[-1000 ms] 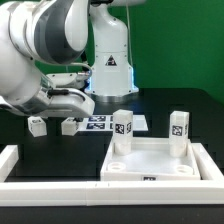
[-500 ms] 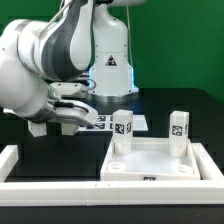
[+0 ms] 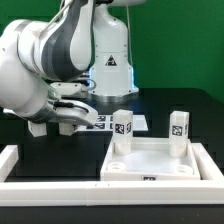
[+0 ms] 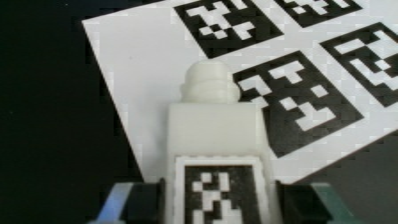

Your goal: Assemble square table

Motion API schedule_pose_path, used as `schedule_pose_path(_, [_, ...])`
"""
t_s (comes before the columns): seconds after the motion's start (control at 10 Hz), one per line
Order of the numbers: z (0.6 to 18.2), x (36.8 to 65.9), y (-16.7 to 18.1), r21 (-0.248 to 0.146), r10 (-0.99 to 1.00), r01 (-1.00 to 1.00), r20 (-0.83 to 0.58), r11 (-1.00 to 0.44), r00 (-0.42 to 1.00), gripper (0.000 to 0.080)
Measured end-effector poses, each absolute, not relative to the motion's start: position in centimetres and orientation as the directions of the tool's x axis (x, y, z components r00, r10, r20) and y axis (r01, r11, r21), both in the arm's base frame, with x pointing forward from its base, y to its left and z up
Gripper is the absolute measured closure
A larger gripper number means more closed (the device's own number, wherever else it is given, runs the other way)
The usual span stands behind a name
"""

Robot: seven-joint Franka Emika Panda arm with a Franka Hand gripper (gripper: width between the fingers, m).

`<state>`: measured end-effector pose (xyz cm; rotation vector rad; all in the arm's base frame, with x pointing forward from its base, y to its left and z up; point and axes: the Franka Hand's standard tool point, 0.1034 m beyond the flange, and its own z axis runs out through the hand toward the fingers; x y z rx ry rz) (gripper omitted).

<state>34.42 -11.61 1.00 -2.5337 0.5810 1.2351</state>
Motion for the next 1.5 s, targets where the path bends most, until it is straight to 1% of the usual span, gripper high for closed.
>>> schedule_pose_path(0.5, [1.0,34.4,-11.6,-0.059,-0.237,-0.461,-0.795,-0.885,0.558,0.0513])
schedule_pose_path(0.6, [1.3,34.5,-11.7,-0.063,-0.229,-0.455,-0.798,-0.888,0.558,0.0513])
schedule_pose_path(0.7, [3.4,35.8,-11.6,-0.085,-0.204,-0.441,-0.798,-0.893,0.567,0.0513])
schedule_pose_path(0.8, [6.1,37.2,-11.4,-0.110,-0.175,-0.417,-0.791,-0.902,0.586,0.0512])
schedule_pose_path(0.9, [8.4,38.3,-11.1,-0.132,-0.144,-0.384,-0.780,-0.914,0.609,0.0512])
schedule_pose_path(1.0, [9.5,39.0,-10.5,-0.138,-0.136,-0.366,-0.764,-0.920,0.630,0.0512])
schedule_pose_path(1.1, [9.4,39.1,-10.0,-0.139,-0.137,-0.358,-0.752,-0.924,0.645,0.0511])
schedule_pose_path(1.2, [9.0,39.5,-10.3,-0.139,-0.153,-0.350,-0.711,-0.926,0.686,0.0511])
schedule_pose_path(1.3, [9.0,39.7,-10.3,-0.140,-0.168,-0.347,-0.673,-0.927,0.721,0.0511])
schedule_pose_path(1.4, [9.2,40.2,-10.3,-0.140,-0.190,-0.342,-0.614,-0.929,0.766,0.0511])
schedule_pose_path(1.5, [10.5,41.4,-10.1,-0.145,-0.198,-0.335,-0.571,-0.931,0.797,0.0511])
